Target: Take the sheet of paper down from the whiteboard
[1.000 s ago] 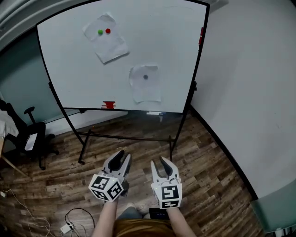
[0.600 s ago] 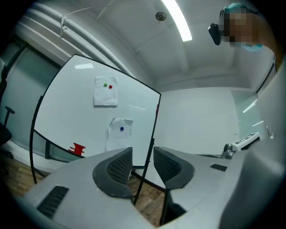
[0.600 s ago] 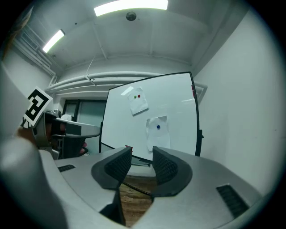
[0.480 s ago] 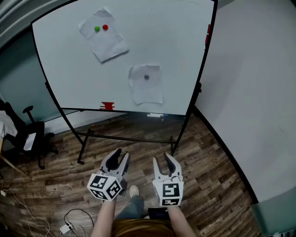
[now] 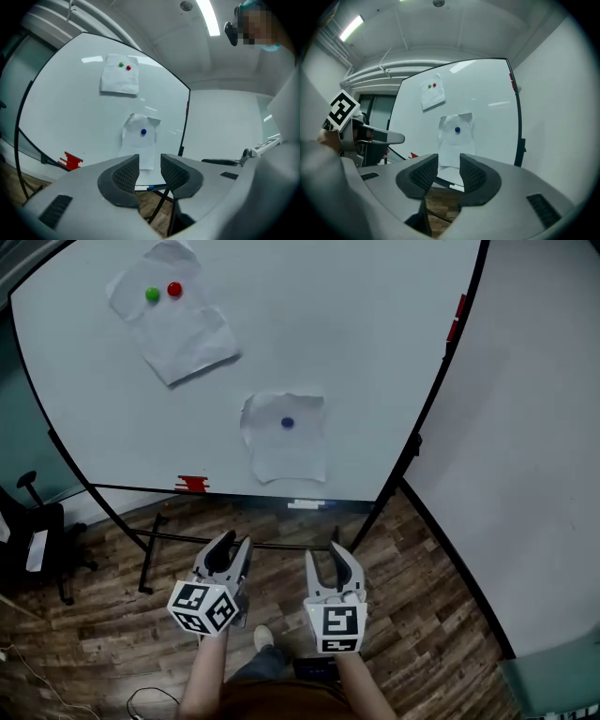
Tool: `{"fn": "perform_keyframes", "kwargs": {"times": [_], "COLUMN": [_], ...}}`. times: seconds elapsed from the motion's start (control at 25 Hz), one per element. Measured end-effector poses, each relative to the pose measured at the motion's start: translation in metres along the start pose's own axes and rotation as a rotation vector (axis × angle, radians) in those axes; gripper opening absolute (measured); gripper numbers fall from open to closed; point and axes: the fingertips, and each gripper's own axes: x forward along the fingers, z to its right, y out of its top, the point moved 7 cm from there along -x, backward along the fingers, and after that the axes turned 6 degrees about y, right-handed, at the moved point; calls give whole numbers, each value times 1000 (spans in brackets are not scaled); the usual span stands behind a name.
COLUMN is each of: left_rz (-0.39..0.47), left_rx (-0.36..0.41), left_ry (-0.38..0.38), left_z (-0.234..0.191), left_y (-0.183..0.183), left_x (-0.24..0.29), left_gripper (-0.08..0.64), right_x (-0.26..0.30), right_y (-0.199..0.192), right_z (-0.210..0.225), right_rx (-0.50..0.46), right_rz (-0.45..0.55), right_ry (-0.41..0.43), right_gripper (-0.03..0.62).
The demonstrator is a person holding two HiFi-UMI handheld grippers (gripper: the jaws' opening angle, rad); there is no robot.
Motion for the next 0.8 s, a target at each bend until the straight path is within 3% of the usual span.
{"fn": "perform_keyframes", "kwargs": {"times": [0.4,0.8], "left_rz": [-8,-8], "left_rx": [-4,-51], "left_ry": [-43,-89], "left_z": [-88,-110], "left_y": [40,40], "left_x": [137,182], "left_gripper": [149,138], "right_x": [158,207], "right_y": [25,40], "right_z": [41,46], "right_rx": [-41,-100], "right_rz": [22,40], "right_ry": [-68,-102], "right_gripper": [149,152]}}
